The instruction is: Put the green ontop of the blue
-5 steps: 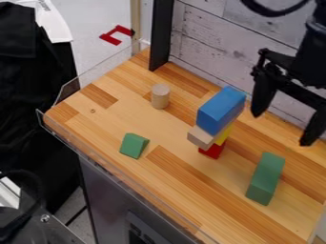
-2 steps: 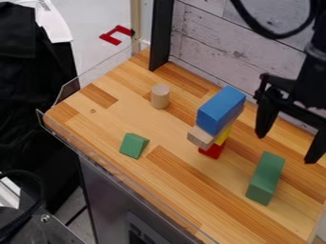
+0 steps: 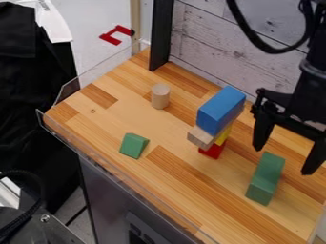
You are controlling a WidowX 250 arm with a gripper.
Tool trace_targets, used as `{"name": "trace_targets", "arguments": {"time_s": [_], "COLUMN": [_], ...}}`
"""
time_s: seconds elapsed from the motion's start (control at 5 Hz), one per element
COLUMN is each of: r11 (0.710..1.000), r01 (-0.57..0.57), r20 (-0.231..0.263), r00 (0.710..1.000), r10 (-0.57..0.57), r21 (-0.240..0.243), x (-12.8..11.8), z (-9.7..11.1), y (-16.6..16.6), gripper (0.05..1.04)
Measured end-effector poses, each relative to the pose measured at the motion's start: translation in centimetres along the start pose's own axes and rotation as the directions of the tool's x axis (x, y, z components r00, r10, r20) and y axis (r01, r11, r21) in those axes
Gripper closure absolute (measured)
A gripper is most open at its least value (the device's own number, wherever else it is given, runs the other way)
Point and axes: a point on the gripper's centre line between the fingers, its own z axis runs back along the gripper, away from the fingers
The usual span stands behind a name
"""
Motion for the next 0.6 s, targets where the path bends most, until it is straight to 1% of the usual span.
{"name": "trace_targets", "arguments": {"time_s": [0.2,0.4,0.6], "r11": [1.000,0.998,0.996], "r01": [-0.017,-0.034,-0.035], "r20": [-0.009,-0.030,-0.040], "r00": [1.000,0.999,0.999], "r10": [0.017,0.033,0.031], "r21": [-0.024,-0.045,-0.081], "x": [-0.1,-0.4,-0.2], "z": [-0.6,-1.8,-2.7], "y": [-0.2,-0.1,0.3], "gripper": [0.083,0.083,0.083]}}
